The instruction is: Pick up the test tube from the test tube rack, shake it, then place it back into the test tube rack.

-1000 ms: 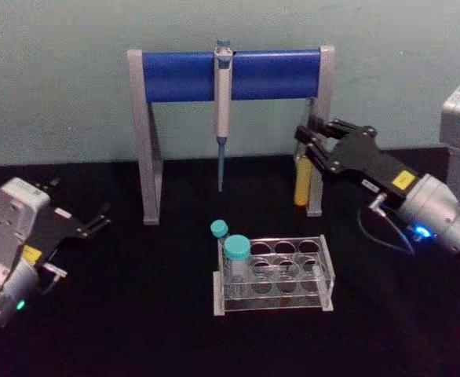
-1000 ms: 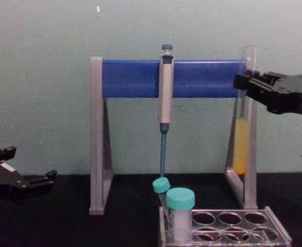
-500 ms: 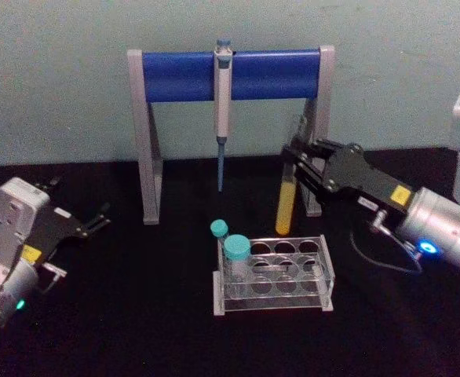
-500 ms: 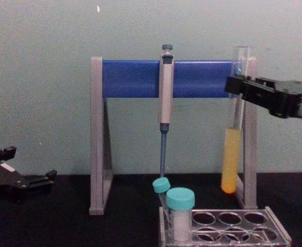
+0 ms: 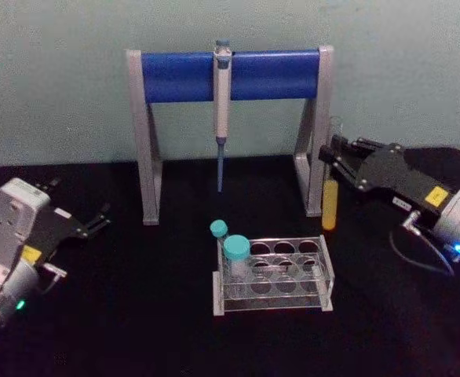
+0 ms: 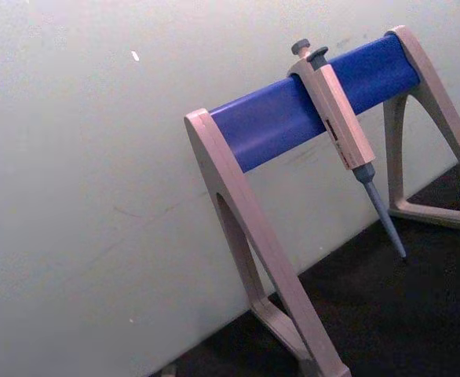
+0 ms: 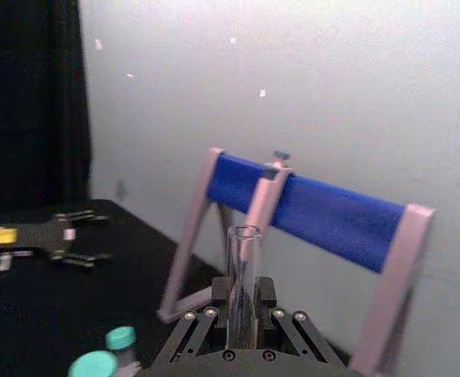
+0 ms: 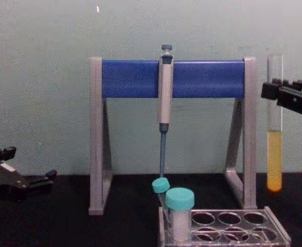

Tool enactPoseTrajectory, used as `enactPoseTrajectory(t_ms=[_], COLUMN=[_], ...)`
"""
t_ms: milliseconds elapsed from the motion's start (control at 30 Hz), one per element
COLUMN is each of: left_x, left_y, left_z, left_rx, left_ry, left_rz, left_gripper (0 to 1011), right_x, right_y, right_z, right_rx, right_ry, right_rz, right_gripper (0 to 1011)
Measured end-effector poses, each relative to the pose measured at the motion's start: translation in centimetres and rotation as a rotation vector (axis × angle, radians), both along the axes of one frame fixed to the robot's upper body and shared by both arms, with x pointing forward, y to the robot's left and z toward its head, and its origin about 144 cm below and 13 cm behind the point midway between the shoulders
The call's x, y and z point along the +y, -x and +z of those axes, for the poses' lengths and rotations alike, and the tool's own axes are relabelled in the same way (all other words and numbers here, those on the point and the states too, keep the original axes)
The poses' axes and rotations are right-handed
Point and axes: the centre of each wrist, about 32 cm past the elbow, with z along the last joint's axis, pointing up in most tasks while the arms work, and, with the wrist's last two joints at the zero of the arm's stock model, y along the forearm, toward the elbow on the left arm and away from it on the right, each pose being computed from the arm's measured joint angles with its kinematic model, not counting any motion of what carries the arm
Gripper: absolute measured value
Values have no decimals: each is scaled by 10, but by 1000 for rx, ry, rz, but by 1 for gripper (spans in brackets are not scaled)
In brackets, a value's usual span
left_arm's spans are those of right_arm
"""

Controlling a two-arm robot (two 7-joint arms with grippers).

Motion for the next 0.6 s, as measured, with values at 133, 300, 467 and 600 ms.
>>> enactPoseTrajectory(t_ms=[133,300,467,600], left_x=[0,0,0,0], left_y=[0,0,0,0], left_z=[0,0,0,0], left_rx=[0,0,0,0], left_ry=[0,0,0,0], left_rz=[0,0,0,0], left_gripper=[1001,1001,1001,1001], right_x=[3,13,24,29], right_y=[-9,-26,-38,-41], right_z=[0,-5,-8,-12], right_rx=[-28,-37,-36,-18], right_ry=[7,-20,-56,-95], right_rz=[-36,-33,16,67], right_gripper=[233,233,233,233])
